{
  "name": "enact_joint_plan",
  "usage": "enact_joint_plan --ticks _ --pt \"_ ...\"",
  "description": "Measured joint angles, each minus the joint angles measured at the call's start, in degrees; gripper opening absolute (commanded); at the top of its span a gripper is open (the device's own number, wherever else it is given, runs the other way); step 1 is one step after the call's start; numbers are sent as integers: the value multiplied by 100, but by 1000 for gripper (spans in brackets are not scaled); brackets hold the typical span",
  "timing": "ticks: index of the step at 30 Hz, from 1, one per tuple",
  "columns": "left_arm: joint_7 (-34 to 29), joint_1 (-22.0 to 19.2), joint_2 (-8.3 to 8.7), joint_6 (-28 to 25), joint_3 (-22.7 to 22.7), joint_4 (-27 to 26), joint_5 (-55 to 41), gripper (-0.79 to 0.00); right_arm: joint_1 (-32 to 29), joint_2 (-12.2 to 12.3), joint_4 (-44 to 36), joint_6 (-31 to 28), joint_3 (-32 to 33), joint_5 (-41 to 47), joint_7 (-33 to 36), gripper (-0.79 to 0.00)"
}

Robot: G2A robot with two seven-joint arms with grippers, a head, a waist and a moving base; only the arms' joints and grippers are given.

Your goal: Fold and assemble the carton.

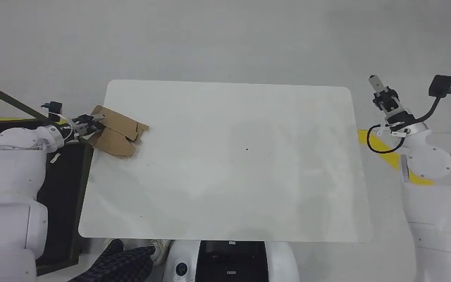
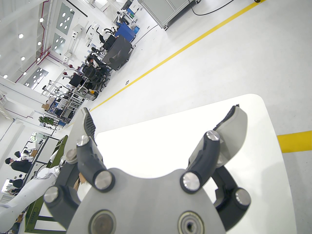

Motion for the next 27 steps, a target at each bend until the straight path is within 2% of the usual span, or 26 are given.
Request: enact_joint_plan --ticks 3,6,8,17,27 --pt "57 -15 -41 36 30 2 5 -600 0 0 0 0 0 0 0 0" --pt "129 -39 -83 78 57 17 8 -665 0 0 0 0 0 0 0 0" --pt "172 -57 -105 93 70 29 7 -785 0 0 0 0 0 0 0 0" --pt "61 -135 -179 20 47 62 -163 -785 0 0 0 0 0 0 0 0" --pt "-953 -234 -167 -168 -140 -107 -695 -785 0 0 0 0 0 0 0 0"
